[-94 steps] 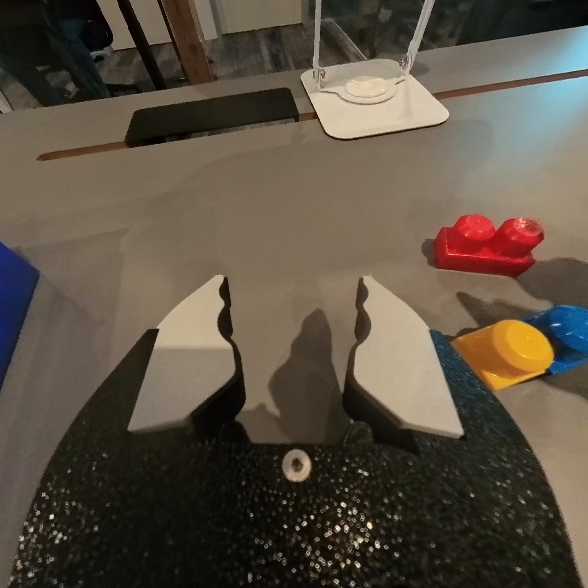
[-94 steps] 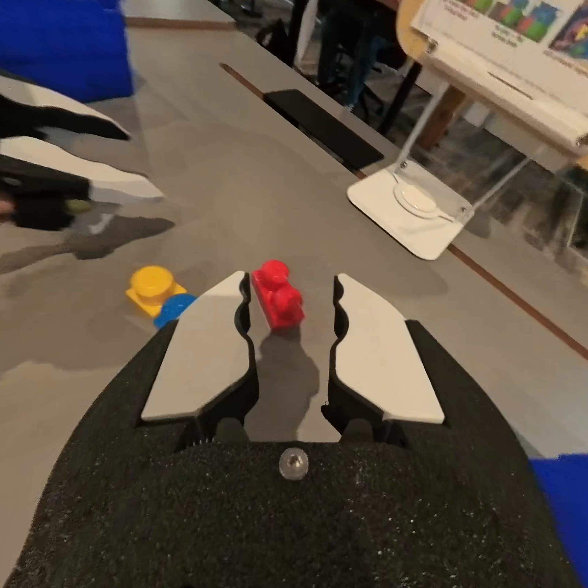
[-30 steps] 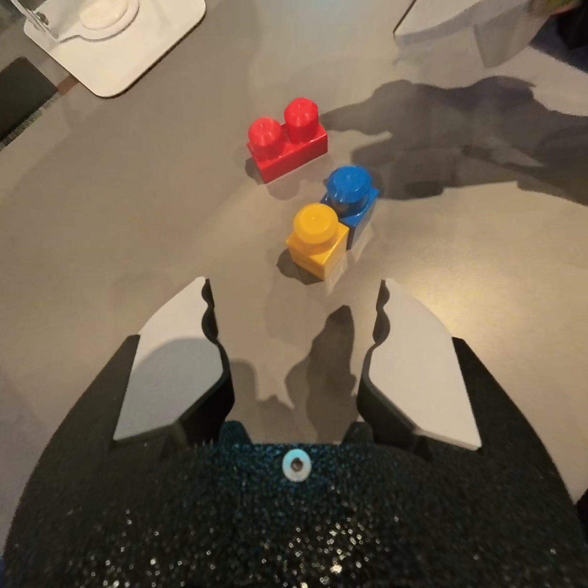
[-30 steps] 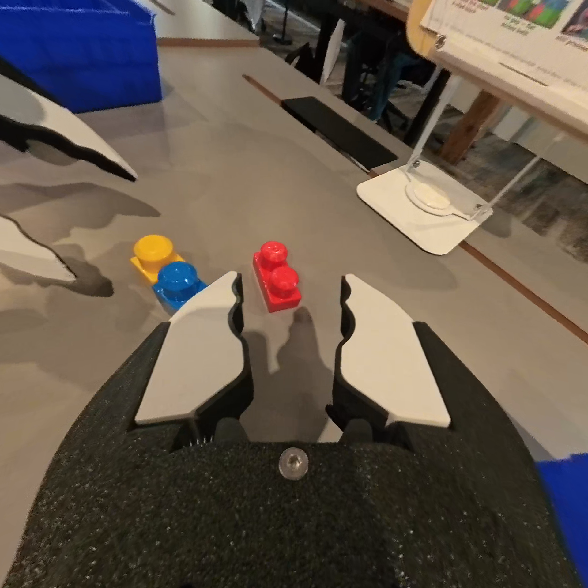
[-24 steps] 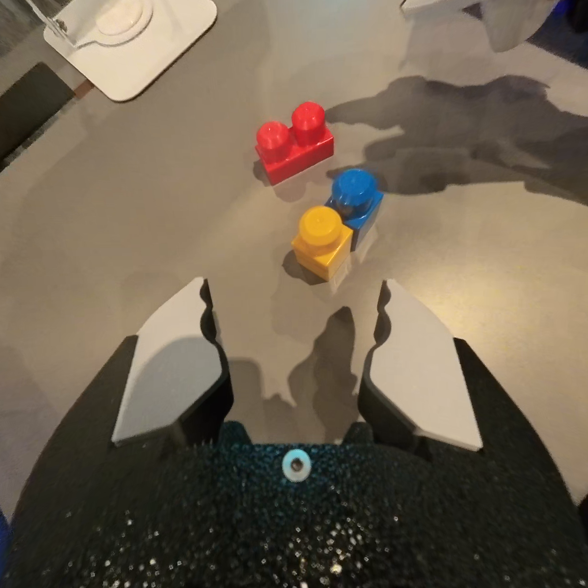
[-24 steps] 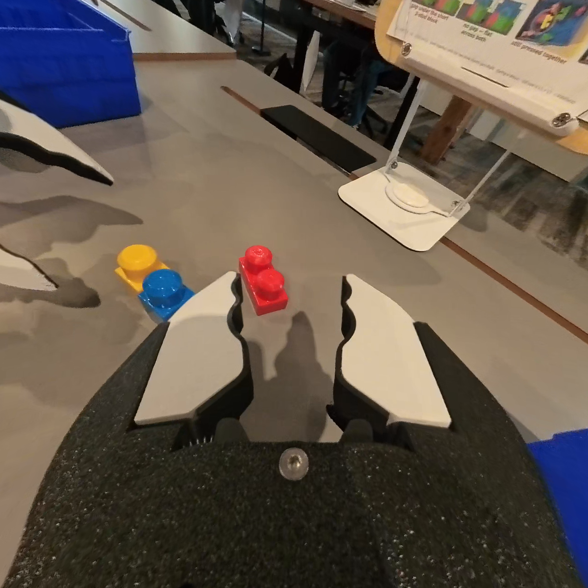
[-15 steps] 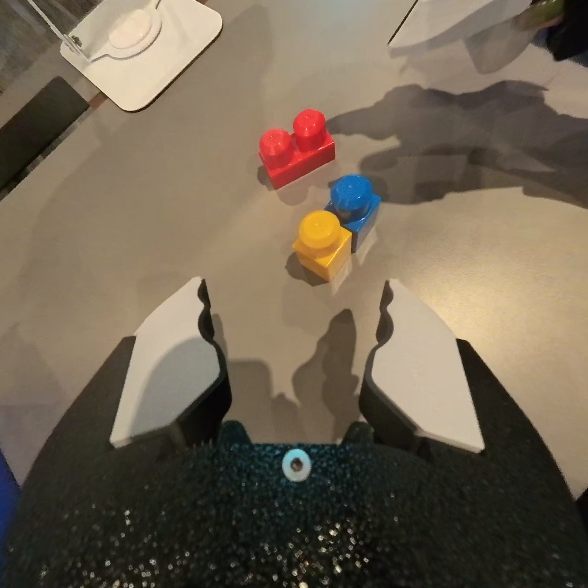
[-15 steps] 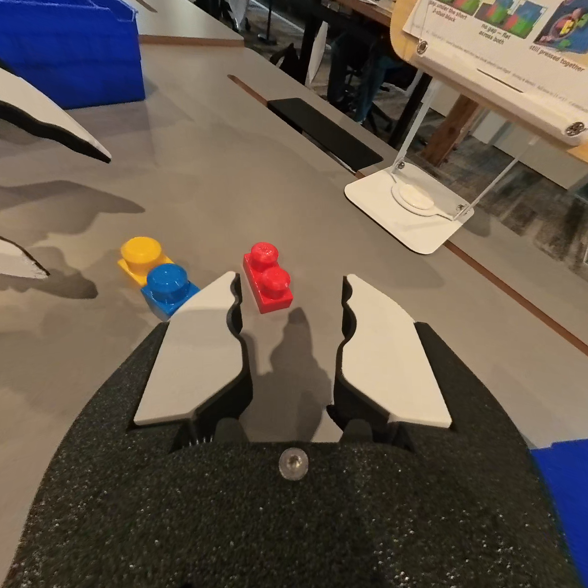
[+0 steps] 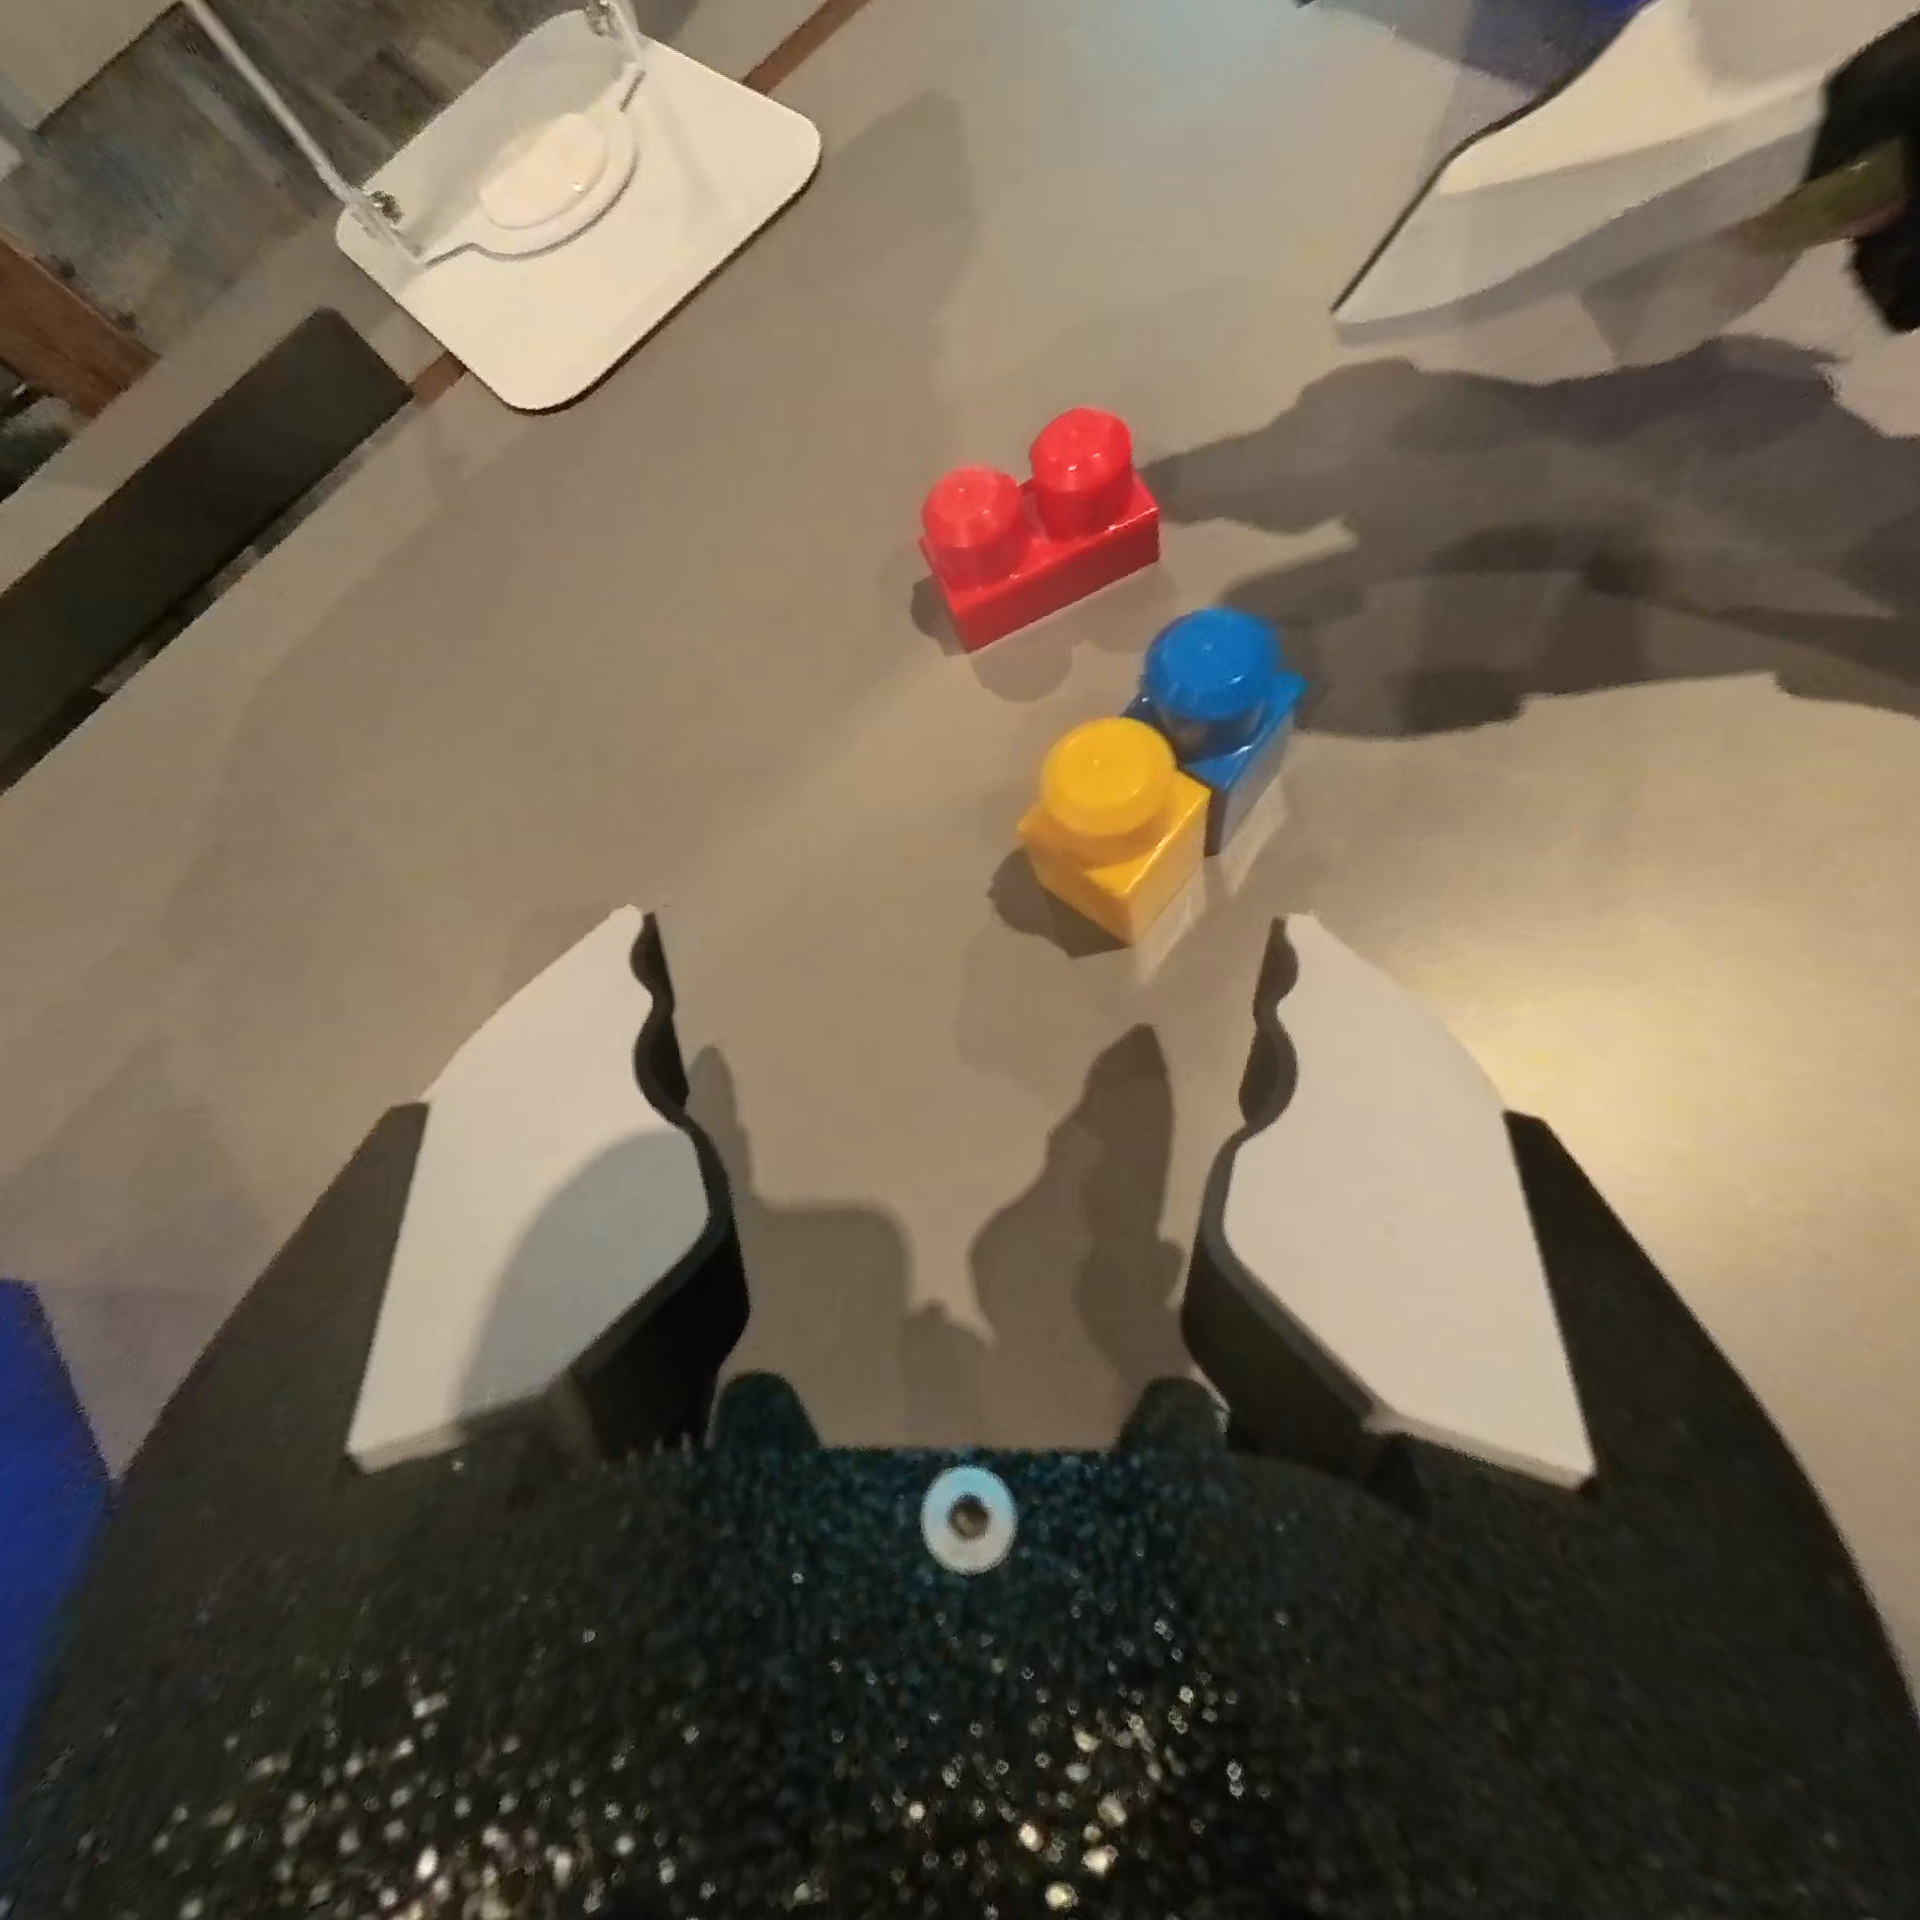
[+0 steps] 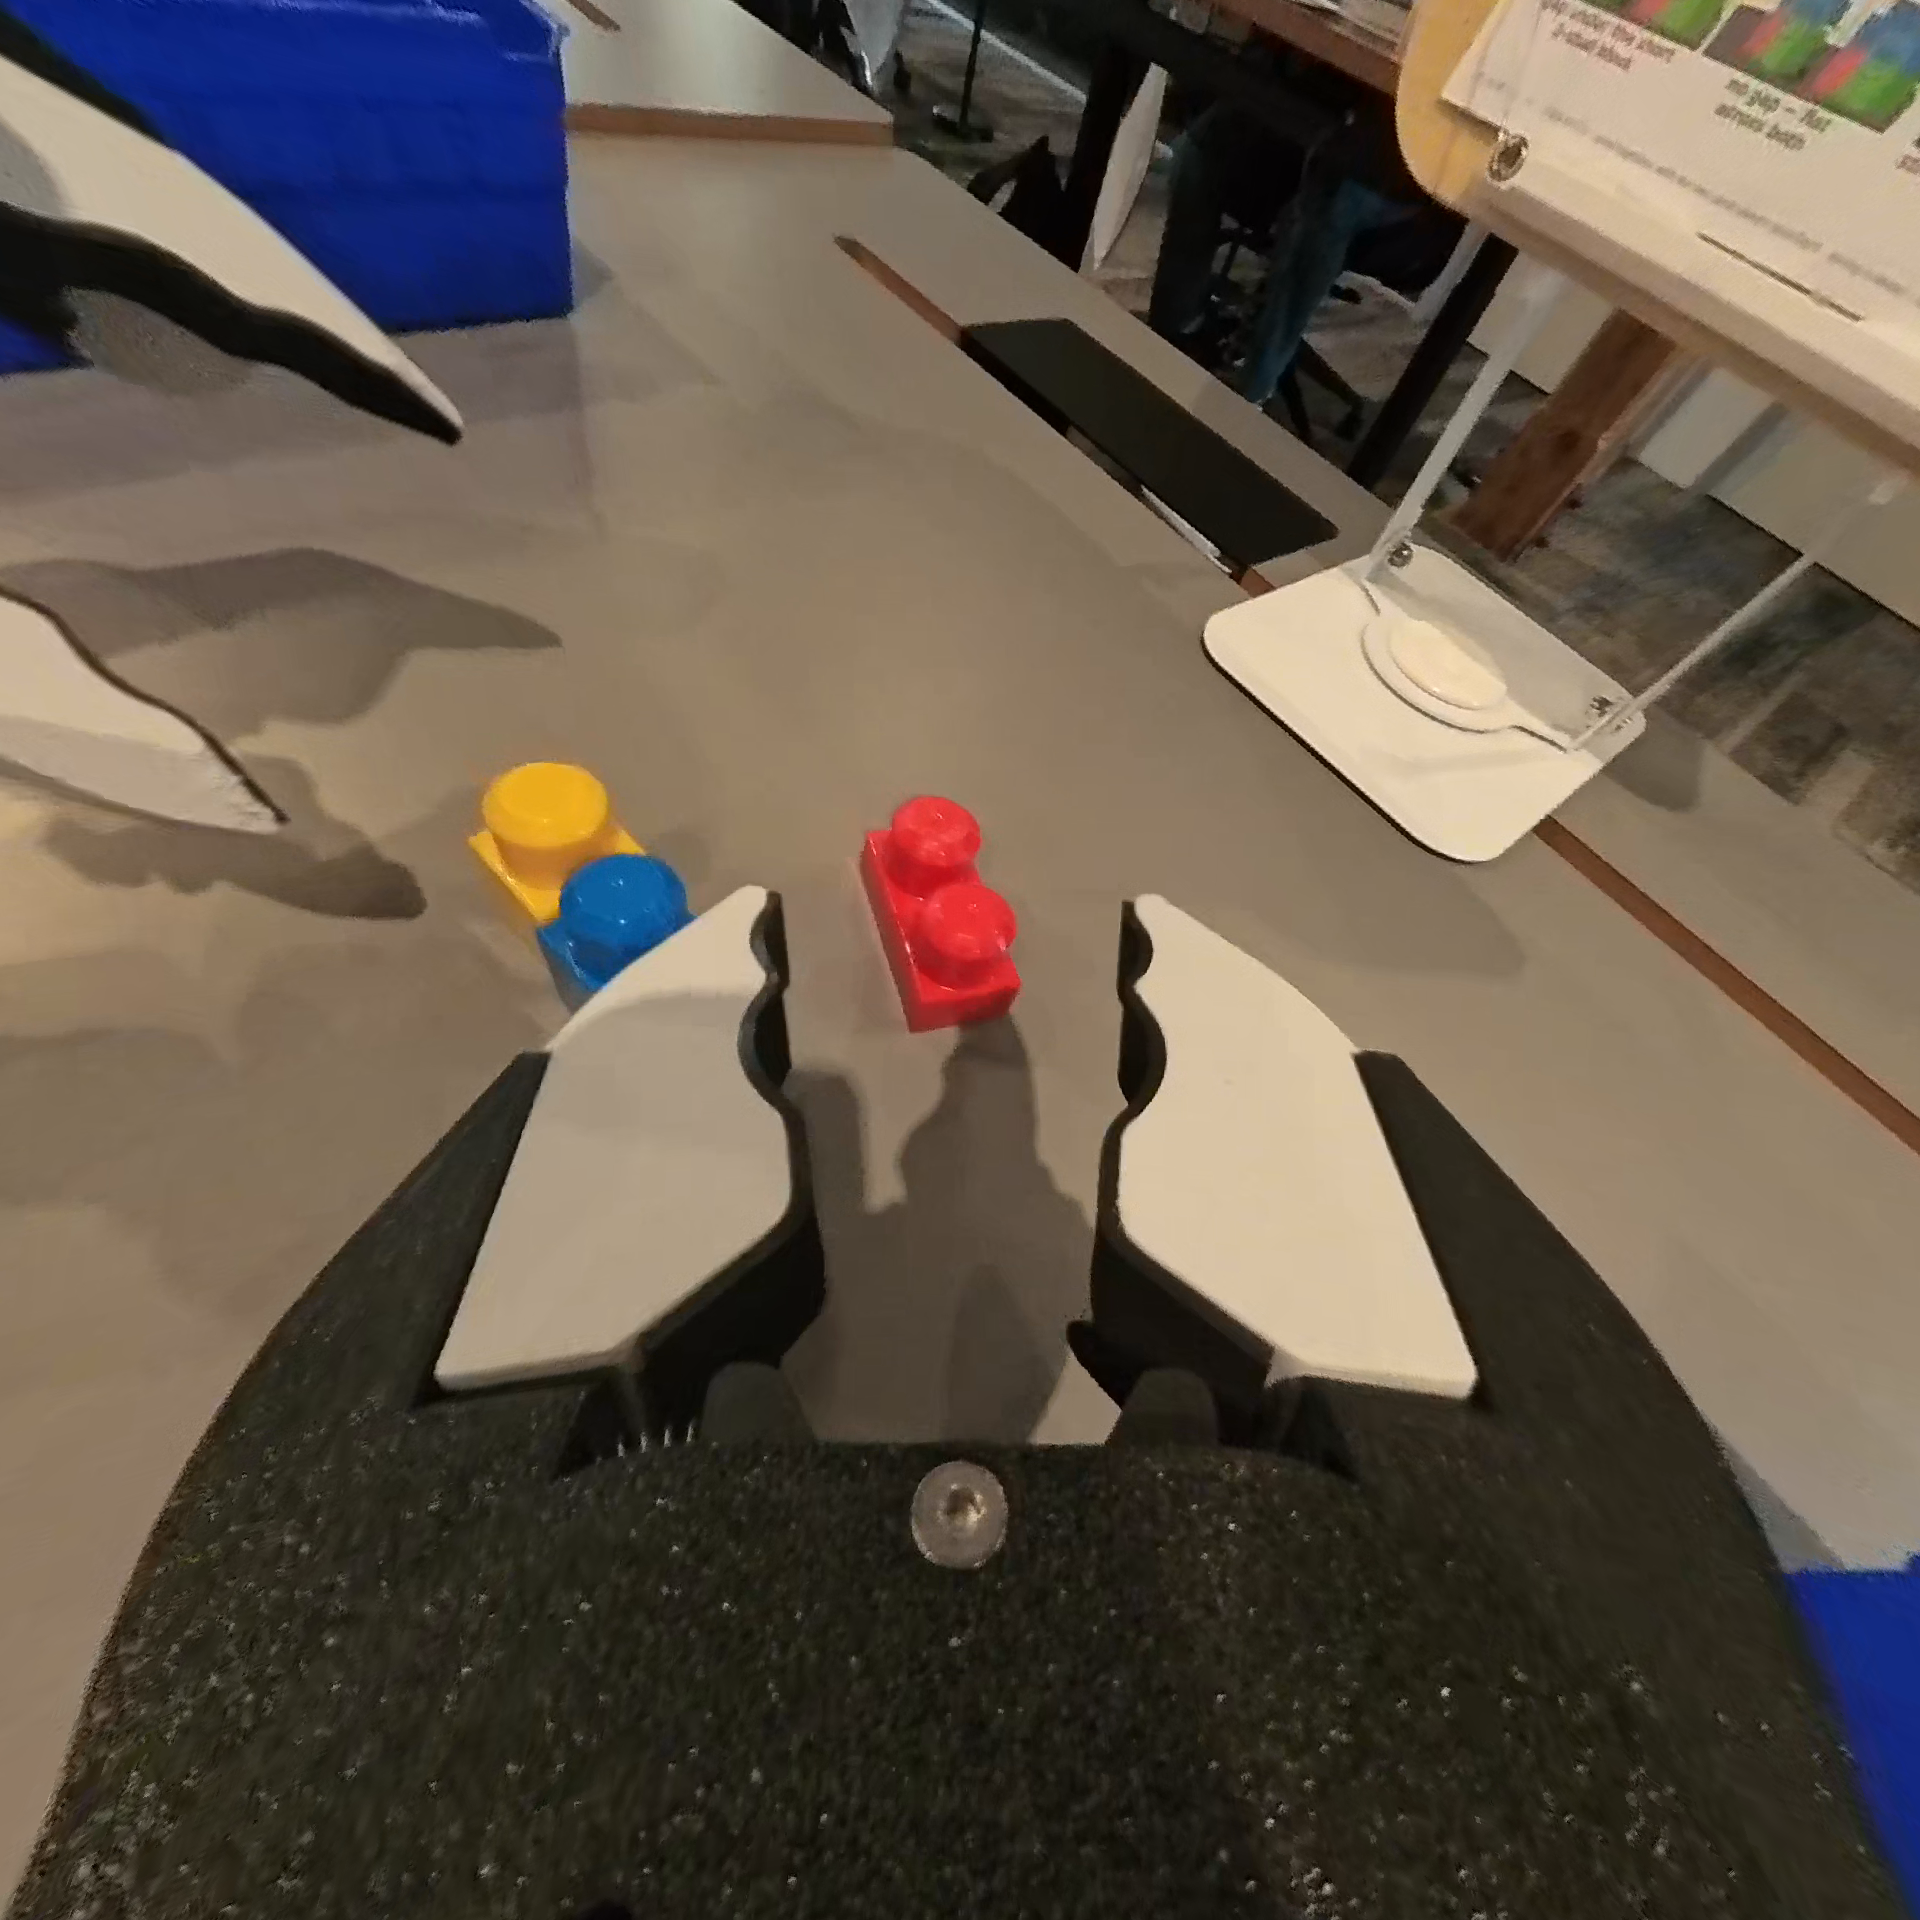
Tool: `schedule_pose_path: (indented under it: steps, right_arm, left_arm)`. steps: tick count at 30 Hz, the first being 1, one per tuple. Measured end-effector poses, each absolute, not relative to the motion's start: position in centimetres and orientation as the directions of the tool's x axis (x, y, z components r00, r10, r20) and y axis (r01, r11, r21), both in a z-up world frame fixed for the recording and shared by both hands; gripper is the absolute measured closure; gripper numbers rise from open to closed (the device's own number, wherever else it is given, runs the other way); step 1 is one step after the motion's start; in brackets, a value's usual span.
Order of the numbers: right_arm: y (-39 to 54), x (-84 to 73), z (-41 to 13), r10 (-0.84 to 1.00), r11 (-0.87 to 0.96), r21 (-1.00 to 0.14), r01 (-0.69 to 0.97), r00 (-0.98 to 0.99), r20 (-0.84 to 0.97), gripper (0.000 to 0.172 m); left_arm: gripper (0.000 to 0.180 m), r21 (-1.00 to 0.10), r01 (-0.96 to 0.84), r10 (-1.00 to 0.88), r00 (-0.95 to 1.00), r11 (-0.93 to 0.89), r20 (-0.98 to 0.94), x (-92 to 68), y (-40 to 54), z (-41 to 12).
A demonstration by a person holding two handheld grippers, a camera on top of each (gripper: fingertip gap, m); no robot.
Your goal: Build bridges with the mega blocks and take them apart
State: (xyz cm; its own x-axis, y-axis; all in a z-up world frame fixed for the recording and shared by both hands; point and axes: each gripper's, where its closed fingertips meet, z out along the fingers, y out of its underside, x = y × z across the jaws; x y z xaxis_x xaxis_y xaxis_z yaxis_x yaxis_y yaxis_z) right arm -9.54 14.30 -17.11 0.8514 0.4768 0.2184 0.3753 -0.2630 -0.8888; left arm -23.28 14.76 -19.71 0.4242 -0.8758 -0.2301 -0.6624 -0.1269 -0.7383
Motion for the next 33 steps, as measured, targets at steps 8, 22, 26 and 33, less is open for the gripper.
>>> schedule_pose_path:
  steps: [8,22,26,33]
  right_arm:
    - [14.6,-7.4,-16.1,0.385,-0.262,-0.923,0.283,0.907,0.169,0.111]
    - [14.2,-9.6,-16.1,0.474,-0.225,-0.916,0.332,0.859,0.195,0.113]
    - [13.6,-11.3,-16.5,0.551,-0.213,-0.904,0.371,0.810,0.203,0.115]
    - [13.7,-11.3,-16.5,0.550,-0.213,-0.907,0.363,0.812,0.195,0.115]
  left_arm:
    - [0.074,-0.730,-0.661,-0.864,0.456,-0.170,-0.212,-24.5,15.2,-20.8]
    - [0.073,-0.749,-0.649,-0.836,0.479,-0.130,-0.270,-23.6,15.4,-19.7]
    - [0.074,-0.763,-0.621,-0.810,0.532,-0.177,-0.246,-24.9,16.3,-19.7]
    - [0.074,-0.764,-0.618,-0.814,0.532,-0.184,-0.234,-25.3,16.3,-20.0]
